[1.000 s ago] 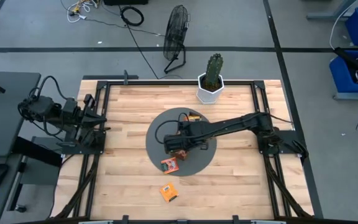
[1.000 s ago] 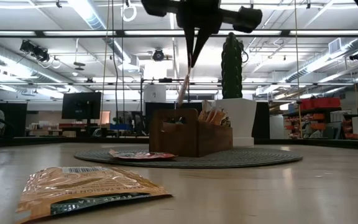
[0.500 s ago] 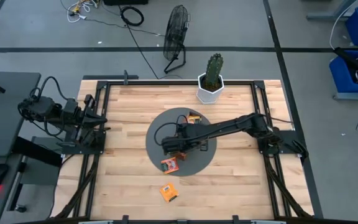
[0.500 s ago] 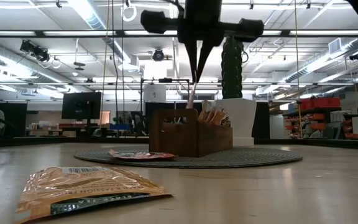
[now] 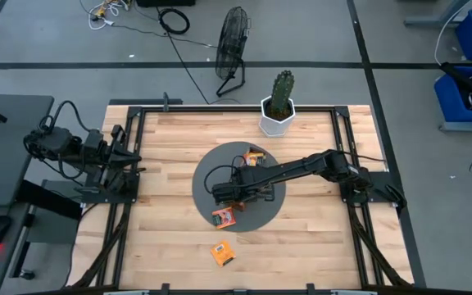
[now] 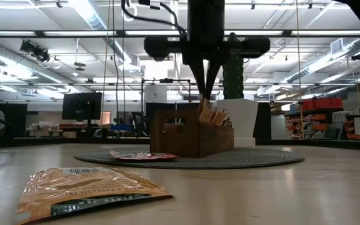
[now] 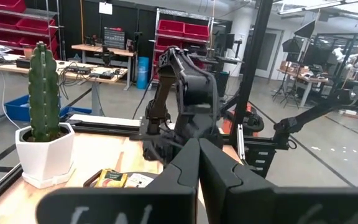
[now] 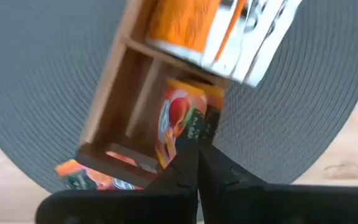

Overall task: Pick & Place Tea
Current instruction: Put the red tea bag into the bottom section of the wooden organizer

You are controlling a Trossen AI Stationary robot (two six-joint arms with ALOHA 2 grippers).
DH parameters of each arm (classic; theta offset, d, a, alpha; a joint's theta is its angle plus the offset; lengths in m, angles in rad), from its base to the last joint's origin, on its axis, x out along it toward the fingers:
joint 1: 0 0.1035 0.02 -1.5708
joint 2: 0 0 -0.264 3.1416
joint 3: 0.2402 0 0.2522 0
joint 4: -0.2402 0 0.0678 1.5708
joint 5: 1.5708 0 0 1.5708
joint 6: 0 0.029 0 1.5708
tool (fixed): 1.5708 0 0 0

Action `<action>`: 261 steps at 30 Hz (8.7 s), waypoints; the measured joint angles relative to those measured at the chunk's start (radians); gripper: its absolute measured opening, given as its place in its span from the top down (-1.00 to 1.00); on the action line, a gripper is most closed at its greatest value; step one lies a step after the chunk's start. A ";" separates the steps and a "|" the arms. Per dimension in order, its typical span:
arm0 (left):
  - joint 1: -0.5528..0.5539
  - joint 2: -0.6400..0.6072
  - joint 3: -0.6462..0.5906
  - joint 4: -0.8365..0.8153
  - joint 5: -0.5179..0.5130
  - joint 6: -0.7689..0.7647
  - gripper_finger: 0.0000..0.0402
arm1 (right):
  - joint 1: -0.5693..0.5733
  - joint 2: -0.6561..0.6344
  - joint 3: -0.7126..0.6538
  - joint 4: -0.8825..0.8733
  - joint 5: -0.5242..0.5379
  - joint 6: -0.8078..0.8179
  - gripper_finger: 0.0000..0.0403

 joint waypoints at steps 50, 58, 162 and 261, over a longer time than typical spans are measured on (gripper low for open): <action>0.000 0.019 0.000 -0.021 -0.034 -0.021 0.95 | 0.012 -0.069 -0.011 0.222 -0.036 -0.873 0.47; 0.000 0.021 0.000 -0.021 -0.037 -0.020 0.95 | -0.022 -0.069 -0.007 0.373 0.028 -0.931 0.72; 0.045 1.295 -0.303 0.919 0.383 -1.329 0.10 | 0.432 -0.379 -0.006 0.099 0.707 -0.752 0.81; 0.133 0.953 -0.177 0.593 0.519 -0.779 1.00 | 0.108 -0.403 -0.007 0.390 -0.017 -1.111 0.81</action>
